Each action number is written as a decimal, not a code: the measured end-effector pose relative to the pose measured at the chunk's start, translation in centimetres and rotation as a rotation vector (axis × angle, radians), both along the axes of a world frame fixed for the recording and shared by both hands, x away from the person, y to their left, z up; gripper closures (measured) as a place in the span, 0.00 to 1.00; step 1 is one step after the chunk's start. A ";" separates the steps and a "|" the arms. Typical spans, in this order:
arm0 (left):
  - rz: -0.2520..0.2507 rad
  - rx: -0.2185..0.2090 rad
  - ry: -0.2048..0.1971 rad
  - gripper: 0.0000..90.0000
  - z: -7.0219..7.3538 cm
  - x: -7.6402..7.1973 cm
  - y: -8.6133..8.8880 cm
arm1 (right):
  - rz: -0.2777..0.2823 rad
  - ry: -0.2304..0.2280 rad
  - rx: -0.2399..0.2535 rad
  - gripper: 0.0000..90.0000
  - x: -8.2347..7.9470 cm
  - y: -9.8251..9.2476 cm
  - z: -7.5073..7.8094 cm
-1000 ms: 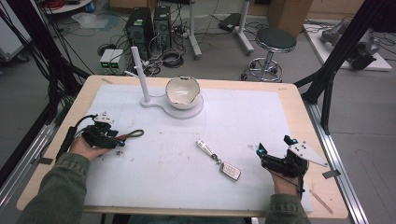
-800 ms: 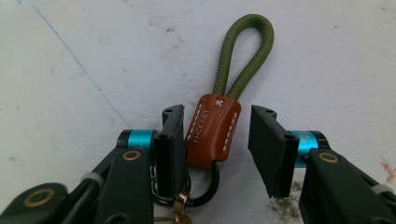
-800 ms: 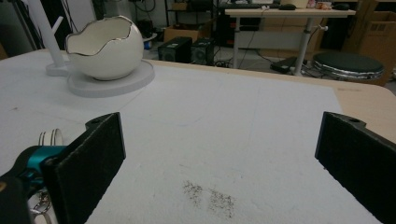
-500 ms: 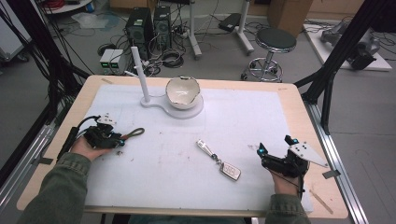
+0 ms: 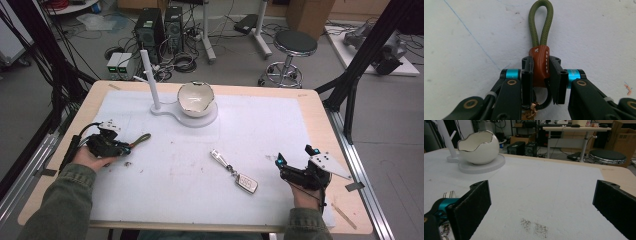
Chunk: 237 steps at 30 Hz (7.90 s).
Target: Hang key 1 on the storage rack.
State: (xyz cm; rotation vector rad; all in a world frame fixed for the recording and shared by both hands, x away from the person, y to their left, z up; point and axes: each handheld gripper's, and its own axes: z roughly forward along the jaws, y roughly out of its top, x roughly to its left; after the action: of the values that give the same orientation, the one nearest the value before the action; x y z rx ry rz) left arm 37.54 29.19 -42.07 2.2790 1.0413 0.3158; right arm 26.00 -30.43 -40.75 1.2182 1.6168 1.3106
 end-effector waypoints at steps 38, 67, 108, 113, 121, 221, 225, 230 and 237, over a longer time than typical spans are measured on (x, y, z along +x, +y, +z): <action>0.104 0.011 -0.110 0.84 8.3 2.4 2.9 | 0.020 0.005 0.025 0.01 0.1 -0.1 -0.1; 0.174 -0.074 -0.149 0.84 13.1 5.7 3.3 | 0.032 0.025 0.046 0.01 0.4 -0.2 -0.2; 0.191 -0.102 -0.102 0.84 12.3 10.6 0.6 | 0.038 0.045 -0.007 0.01 0.7 0.4 -0.4; 0.181 -0.098 -0.101 0.83 12.0 10.7 0.2 | 0.037 0.047 -0.008 0.01 0.7 0.3 -0.4; 0.180 -0.105 -0.099 0.83 11.2 10.4 0.1 | 0.037 0.047 -0.010 0.01 0.6 0.3 -0.4; 0.266 -0.154 -0.265 0.02 9.7 0.5 0.8 | 0.031 0.041 0.004 0.01 0.4 0.2 -0.3; 0.279 -0.161 -0.276 0.02 9.1 -0.2 1.2 | 0.032 0.041 0.005 0.01 0.3 0.1 -0.3; 0.296 -0.174 -0.295 0.02 8.7 -1.2 1.9 | 0.030 0.043 0.004 0.01 0.3 0.1 -0.3; 0.296 -0.177 -0.309 0.02 8.1 -2.4 2.3 | 0.031 0.042 0.002 0.01 0.3 0.2 -0.3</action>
State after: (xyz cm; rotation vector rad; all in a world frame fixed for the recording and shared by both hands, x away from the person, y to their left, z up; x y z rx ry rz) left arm 35.19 31.47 -34.02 1.8466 1.1876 0.6477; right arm 26.35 -30.27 -41.04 1.2341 1.6706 1.3137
